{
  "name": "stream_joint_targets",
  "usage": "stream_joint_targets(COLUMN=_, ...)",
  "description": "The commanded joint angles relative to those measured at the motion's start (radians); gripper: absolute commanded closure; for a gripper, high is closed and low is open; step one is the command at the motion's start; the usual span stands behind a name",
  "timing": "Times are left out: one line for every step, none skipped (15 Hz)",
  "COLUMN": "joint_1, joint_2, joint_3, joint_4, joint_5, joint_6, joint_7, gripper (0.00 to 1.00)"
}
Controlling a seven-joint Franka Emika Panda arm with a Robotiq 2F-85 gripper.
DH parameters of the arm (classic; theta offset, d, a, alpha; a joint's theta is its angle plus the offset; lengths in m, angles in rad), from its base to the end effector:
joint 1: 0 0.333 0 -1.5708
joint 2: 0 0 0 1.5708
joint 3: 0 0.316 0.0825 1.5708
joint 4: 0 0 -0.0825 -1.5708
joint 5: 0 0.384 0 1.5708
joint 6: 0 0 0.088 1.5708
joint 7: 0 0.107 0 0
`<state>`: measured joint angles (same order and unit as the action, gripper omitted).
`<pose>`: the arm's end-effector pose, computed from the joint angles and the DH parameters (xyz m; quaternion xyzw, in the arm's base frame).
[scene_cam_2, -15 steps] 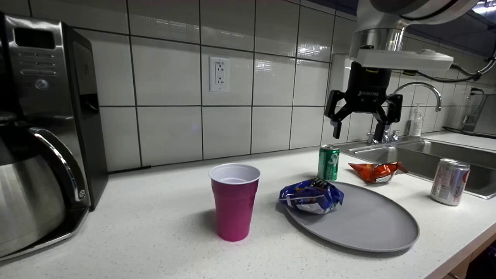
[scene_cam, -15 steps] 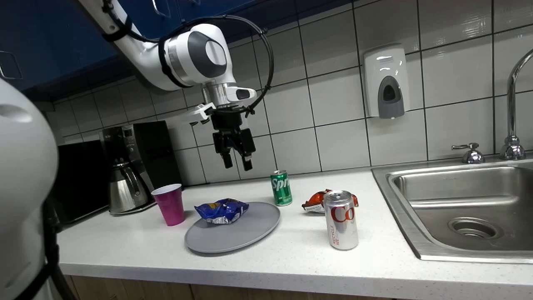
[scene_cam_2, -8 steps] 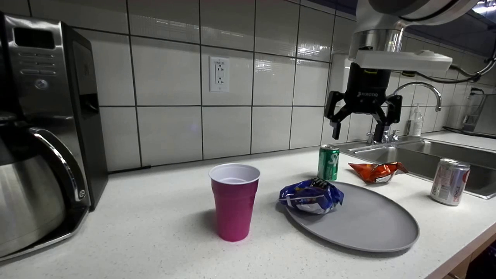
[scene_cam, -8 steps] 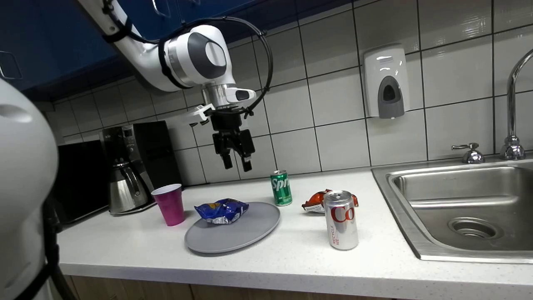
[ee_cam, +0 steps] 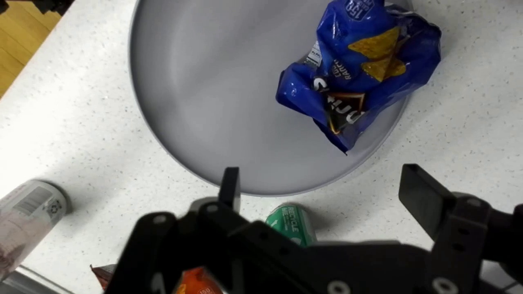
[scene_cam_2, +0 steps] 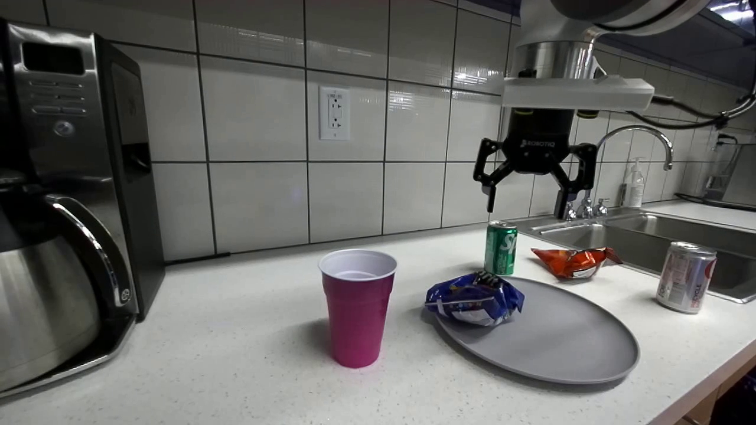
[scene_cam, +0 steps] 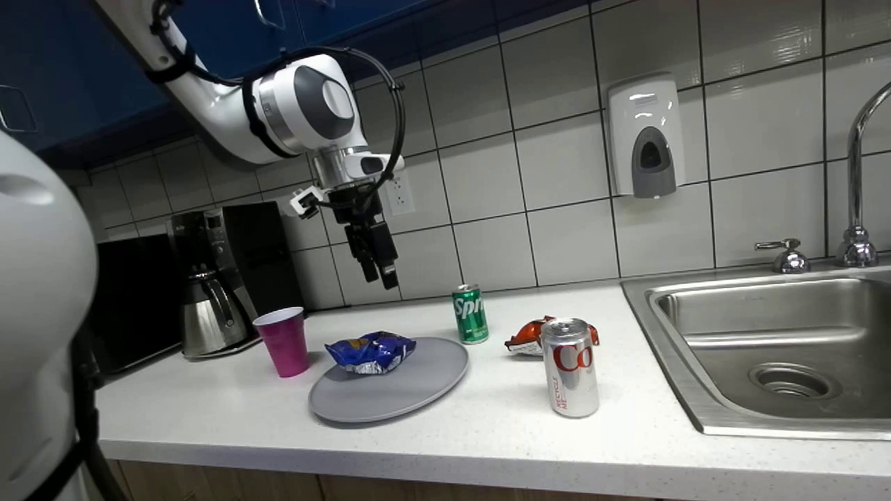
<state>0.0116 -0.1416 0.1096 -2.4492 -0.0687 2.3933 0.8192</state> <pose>0.4704 0.0566 0.3611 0.9463 -0.3189 0.0522 0.0095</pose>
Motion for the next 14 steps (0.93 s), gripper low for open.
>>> stream_joint_targets(joint_1=0.003, joint_2=0.025, joint_3=0.034, joint_4=0.004, joint_5=-0.053, joint_6=0.024, joint_7=0.186, gripper=0.00)
stream_joint_targets(joint_1=0.006, joint_2=0.034, joint_3=0.040, joint_4=0.006, joint_5=-0.065, joint_6=0.028, joint_7=0.234, gripper=0.00)
stream_joint_targets(joint_1=0.009, joint_2=0.046, joint_3=0.045, joint_4=0.009, joint_5=-0.076, joint_6=0.031, joint_7=0.281, gripper=0.00)
stream_joint_targets(joint_1=0.013, joint_2=0.059, joint_3=0.049, joint_4=0.014, joint_5=-0.093, joint_6=0.032, joint_7=0.334, gripper=0.00)
stream_joint_targets(joint_1=0.019, joint_2=0.070, joint_3=0.051, joint_4=0.018, joint_5=-0.104, joint_6=0.034, joint_7=0.371, gripper=0.00)
stream_joint_targets(joint_1=0.026, joint_2=0.086, joint_3=0.050, joint_4=0.024, joint_5=-0.113, joint_6=0.038, joint_7=0.408, gripper=0.00)
stream_joint_targets(joint_1=0.033, joint_2=0.097, joint_3=0.048, joint_4=0.027, joint_5=-0.123, joint_6=0.043, joint_7=0.440, gripper=0.00)
stream_joint_targets(joint_1=0.040, joint_2=0.109, joint_3=0.045, joint_4=0.031, joint_5=-0.132, joint_6=0.047, joint_7=0.471, gripper=0.00)
stream_joint_targets(joint_1=0.046, joint_2=0.119, joint_3=0.044, joint_4=0.035, joint_5=-0.145, joint_6=0.051, joint_7=0.506, gripper=0.00)
stream_joint_targets(joint_1=0.053, joint_2=0.134, joint_3=0.042, joint_4=0.042, joint_5=-0.159, joint_6=0.050, joint_7=0.537, gripper=0.00)
stream_joint_targets(joint_1=0.060, joint_2=0.150, joint_3=0.040, joint_4=0.049, joint_5=-0.161, joint_6=0.051, joint_7=0.553, gripper=0.00)
stream_joint_targets(joint_1=0.068, joint_2=0.165, joint_3=0.038, joint_4=0.056, joint_5=-0.166, joint_6=0.051, joint_7=0.570, gripper=0.00)
stream_joint_targets(joint_1=0.075, joint_2=0.177, joint_3=0.035, joint_4=0.061, joint_5=-0.171, joint_6=0.052, joint_7=0.587, gripper=0.00)
stream_joint_targets(joint_1=0.082, joint_2=0.189, joint_3=0.033, joint_4=0.067, joint_5=-0.176, joint_6=0.051, joint_7=0.604, gripper=0.00)
